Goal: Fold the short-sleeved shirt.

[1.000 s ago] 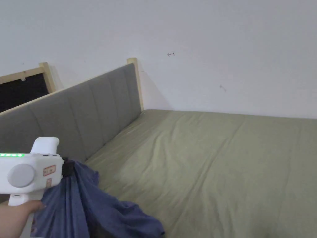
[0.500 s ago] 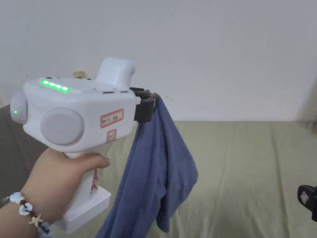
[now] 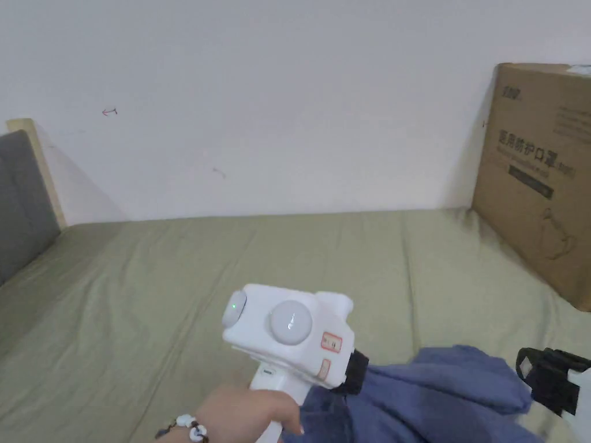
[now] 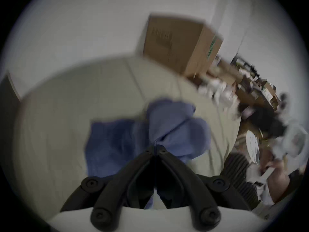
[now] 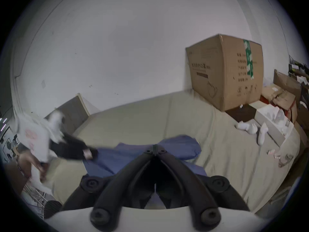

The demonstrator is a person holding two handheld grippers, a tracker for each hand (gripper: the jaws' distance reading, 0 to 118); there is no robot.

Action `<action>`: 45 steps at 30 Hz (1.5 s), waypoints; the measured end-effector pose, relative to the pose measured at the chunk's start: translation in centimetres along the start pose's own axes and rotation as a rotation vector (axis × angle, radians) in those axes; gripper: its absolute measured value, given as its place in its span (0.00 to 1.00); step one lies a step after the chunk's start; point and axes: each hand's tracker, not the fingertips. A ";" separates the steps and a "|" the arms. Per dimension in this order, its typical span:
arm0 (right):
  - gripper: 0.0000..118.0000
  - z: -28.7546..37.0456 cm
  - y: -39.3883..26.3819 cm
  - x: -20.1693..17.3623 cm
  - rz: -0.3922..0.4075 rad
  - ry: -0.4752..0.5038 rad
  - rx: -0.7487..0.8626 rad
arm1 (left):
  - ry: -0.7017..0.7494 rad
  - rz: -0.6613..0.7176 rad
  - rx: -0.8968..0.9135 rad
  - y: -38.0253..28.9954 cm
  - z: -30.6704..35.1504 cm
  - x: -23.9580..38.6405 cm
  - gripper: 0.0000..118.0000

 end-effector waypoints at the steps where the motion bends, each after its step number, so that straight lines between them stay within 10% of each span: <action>1: 0.00 -0.7 -0.6 0.2 -0.007 -0.007 -0.034 | -0.013 0.045 -0.060 -1.2 -2.4 -0.9 0.02; 2: 0.00 -1.2 -1.1 0.4 -0.016 -0.002 -0.063 | -0.018 0.094 -0.118 -2.4 -4.1 -1.6 0.10; 4: 0.00 -2.0 -1.9 0.6 -0.025 0.013 -0.094 | -0.051 0.168 -0.166 -4.6 -5.9 -2.3 0.56; 7: 0.00 -2.6 -2.4 0.3 -0.017 0.008 -0.116 | -0.109 0.196 -0.120 -5.7 -5.5 -2.9 0.79; 15: 0.00 -1.0 2.5 -1.6 0.043 -0.001 0.043 | 0.088 0.087 0.493 -2.6 10.8 -2.7 0.80; 20: 0.00 1.6 3.3 -3.5 0.086 -0.047 0.348 | 0.440 0.005 0.970 -9.3 15.2 -0.5 0.74; 21: 0.00 1.9 3.0 -3.8 0.097 -0.058 0.403 | 0.483 0.004 1.003 -10.7 15.0 -0.1 0.64; 23: 0.00 1.9 2.4 -4.5 0.126 -0.099 0.461 | 0.533 0.001 1.020 -12.4 14.6 0.5 0.06; 24: 0.00 1.6 2.3 -4.8 0.141 -0.131 0.458 | 0.570 0.003 1.010 -12.6 14.0 0.7 0.00; 35: 0.00 1.5 4.0 -4.6 0.103 -0.101 0.433 | 0.577 0.088 1.036 -8.9 15.6 0.0 0.00; 42: 0.00 -2.4 4.1 -2.6 0.074 -0.071 0.267 | 0.013 0.222 0.148 5.5 5.1 -10.6 0.00; 45: 0.00 -4.5 3.4 -1.4 0.056 -0.069 0.190 | 0.107 0.236 0.022 7.6 -2.1 -13.3 0.00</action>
